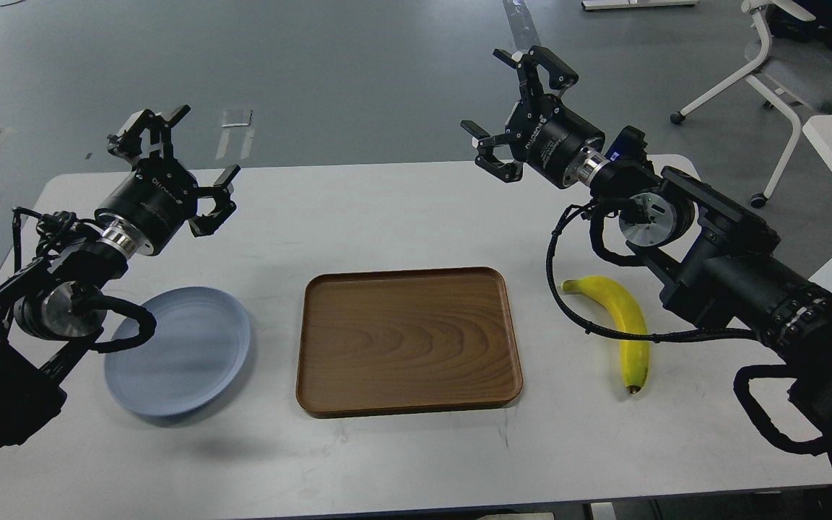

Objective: Place banana on plate with both arms

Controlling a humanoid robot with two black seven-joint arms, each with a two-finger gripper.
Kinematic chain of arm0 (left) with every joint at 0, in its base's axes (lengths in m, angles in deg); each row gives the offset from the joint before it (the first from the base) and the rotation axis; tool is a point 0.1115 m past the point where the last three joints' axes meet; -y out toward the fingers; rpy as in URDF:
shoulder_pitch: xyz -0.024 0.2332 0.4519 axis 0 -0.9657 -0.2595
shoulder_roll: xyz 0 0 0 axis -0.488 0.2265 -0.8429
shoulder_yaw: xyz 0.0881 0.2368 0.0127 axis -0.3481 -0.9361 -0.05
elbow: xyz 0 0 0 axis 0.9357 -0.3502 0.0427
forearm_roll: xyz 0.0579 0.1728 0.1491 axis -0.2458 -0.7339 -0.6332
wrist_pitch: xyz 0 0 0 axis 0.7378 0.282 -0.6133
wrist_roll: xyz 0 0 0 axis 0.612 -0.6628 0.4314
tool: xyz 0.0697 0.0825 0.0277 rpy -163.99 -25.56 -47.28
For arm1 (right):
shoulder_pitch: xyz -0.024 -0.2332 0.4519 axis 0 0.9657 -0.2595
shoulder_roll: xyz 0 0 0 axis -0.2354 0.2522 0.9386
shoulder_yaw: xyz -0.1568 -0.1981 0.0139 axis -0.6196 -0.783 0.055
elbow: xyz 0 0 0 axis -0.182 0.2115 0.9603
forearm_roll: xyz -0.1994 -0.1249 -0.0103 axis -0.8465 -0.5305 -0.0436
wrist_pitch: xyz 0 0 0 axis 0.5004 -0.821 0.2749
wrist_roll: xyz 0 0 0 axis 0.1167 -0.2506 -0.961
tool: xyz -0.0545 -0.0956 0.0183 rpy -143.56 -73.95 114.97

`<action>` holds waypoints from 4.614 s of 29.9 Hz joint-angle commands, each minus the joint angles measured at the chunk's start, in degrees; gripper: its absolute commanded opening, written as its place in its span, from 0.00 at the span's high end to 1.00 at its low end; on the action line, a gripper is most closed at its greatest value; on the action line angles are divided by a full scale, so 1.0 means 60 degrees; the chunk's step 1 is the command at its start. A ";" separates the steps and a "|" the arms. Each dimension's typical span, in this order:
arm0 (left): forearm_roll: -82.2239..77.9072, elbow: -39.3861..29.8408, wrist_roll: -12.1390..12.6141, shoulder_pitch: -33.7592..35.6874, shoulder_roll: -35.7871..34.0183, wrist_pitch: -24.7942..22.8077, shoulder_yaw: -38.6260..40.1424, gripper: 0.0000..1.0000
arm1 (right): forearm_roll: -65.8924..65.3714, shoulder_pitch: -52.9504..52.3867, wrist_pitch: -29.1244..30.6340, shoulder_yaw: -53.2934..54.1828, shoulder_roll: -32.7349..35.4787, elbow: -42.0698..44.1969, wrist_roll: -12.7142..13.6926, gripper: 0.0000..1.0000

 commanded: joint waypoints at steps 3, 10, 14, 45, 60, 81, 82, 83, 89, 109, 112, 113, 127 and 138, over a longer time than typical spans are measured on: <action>-0.0016 0.0004 -0.0080 -0.0140 -0.0038 0.0073 0.0012 0.02 | 0.0008 0.0096 -0.0057 0.0031 0.0103 -0.0359 -0.0013 0.00; -0.0001 0.0005 -0.0065 -0.0067 -0.0053 0.0190 0.0143 0.02 | 0.0008 0.0373 0.0206 0.0060 0.0848 -0.1003 -0.0013 0.00; -0.0001 -0.0010 -0.0065 -0.0067 -0.0039 0.0176 0.0115 0.02 | 0.0022 0.0608 0.0347 0.0119 0.1274 -0.1179 -0.0013 0.00; 0.0131 -0.0025 0.0052 0.0006 0.0122 0.0073 0.0319 0.02 | 0.0607 0.0755 0.0347 0.0617 0.1480 -0.1209 0.0016 0.00; 0.0145 -0.0244 0.0038 -0.0067 0.0123 0.0176 0.0759 0.02 | 0.0726 0.0784 0.0347 0.0281 0.1553 -0.1267 0.0104 0.00; -1.0553 -0.3687 -0.0021 -0.0140 -0.5001 0.3484 -0.3103 0.02 | 0.0711 0.0975 0.0347 -0.0130 0.1846 -0.1253 -0.0042 0.00; -1.1273 -0.3644 -0.0021 -0.0155 -0.5309 0.3892 -0.3688 0.02 | 0.0711 0.0989 0.0347 -0.0130 0.1846 -0.1267 -0.0057 0.00; -1.1280 -0.3643 -0.0021 -0.0155 -0.5312 0.3896 -0.3694 0.02 | 0.0711 0.0990 0.0347 -0.0130 0.1846 -0.1267 -0.0057 0.00; -1.1779 -0.2487 -0.0065 -0.0345 -0.5473 0.6634 -0.6476 0.02 | 0.0711 0.1063 0.0347 -0.0115 0.1861 -0.1267 -0.0057 0.00; -1.1559 -0.1036 -0.0241 -0.1312 -0.4141 0.7083 -0.7063 0.03 | 0.0711 0.1165 0.0251 -0.0130 0.1861 -0.1282 -0.0043 0.00; -1.1559 -0.0788 -0.0255 -0.1312 -0.4009 0.7083 -0.7063 0.04 | 0.0711 0.1209 0.0251 -0.0130 0.1861 -0.1282 -0.0043 0.00; -1.1530 -0.0685 -0.0284 -0.1298 -0.3994 0.7083 -0.7063 0.05 | 0.0711 0.1209 0.0251 -0.0130 0.1861 -0.1282 -0.0057 0.00; -1.1457 -0.0347 -0.0416 -0.1312 -0.3672 0.6855 -0.7063 1.00 | 0.0711 0.1224 0.0251 -0.0145 0.1861 -0.1282 -0.0057 0.00; -1.1456 -0.0274 -0.1017 -0.1254 -0.3671 0.7016 -0.7166 1.00 | 0.0711 0.1326 0.0192 -0.0130 0.1861 -0.1297 -0.0057 0.00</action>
